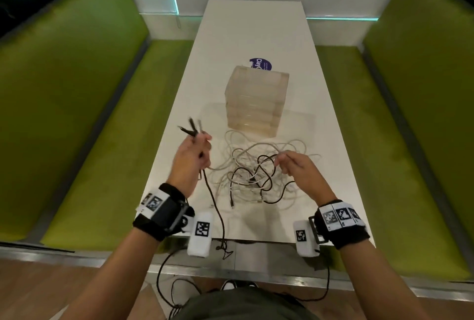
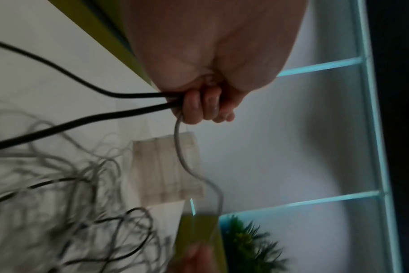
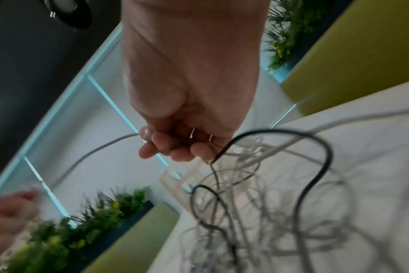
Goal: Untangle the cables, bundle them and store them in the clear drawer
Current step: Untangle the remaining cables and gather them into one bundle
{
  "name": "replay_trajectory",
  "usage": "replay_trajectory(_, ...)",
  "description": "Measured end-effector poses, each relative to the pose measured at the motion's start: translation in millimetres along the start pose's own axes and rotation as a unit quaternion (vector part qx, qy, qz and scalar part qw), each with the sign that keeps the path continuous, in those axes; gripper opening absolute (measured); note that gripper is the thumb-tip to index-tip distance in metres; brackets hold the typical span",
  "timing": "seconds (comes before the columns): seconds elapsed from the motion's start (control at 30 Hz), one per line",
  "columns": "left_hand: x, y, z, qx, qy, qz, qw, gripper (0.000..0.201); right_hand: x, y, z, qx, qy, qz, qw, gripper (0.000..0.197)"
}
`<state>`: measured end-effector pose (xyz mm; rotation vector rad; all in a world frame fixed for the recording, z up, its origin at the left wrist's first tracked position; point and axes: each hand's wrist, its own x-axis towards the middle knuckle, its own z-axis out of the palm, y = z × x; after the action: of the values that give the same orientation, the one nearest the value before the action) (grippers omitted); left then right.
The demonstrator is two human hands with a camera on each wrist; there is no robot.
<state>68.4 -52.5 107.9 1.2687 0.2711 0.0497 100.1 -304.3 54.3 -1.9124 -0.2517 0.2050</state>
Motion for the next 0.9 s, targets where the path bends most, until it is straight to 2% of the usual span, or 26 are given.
replay_trajectory(0.13,-13,-27,27,0.158,-0.074,-0.041,0.984,0.024,1,-20,13,0.022,-0.005,-0.029,0.999,0.028)
replay_trajectory(0.27,-20,-32,55,0.151,-0.132,-0.012,0.98,0.019,1,-27,27,-0.041,-0.082,-0.059,0.994,0.025)
replay_trajectory(0.37,-16,-30,63,0.109,-0.113,-0.018,0.987,0.019,0,-30,29,-0.089,-0.104,-0.063,0.989,0.022)
replay_trajectory(0.5,-13,-23,62,0.051,-0.104,-0.03,0.993,0.029,5,-27,22,-0.096,-0.106,-0.064,0.988,0.033)
replay_trajectory(0.7,-8,12,35,-0.05,-0.076,0.015,0.996,0.037,16,19,0,-0.073,-0.063,-0.004,0.995,0.034)
replay_trajectory(0.9,-13,27,12,-0.107,-0.026,0.055,0.992,0.036,26,24,-7,-0.096,-0.058,-0.012,0.994,0.029)
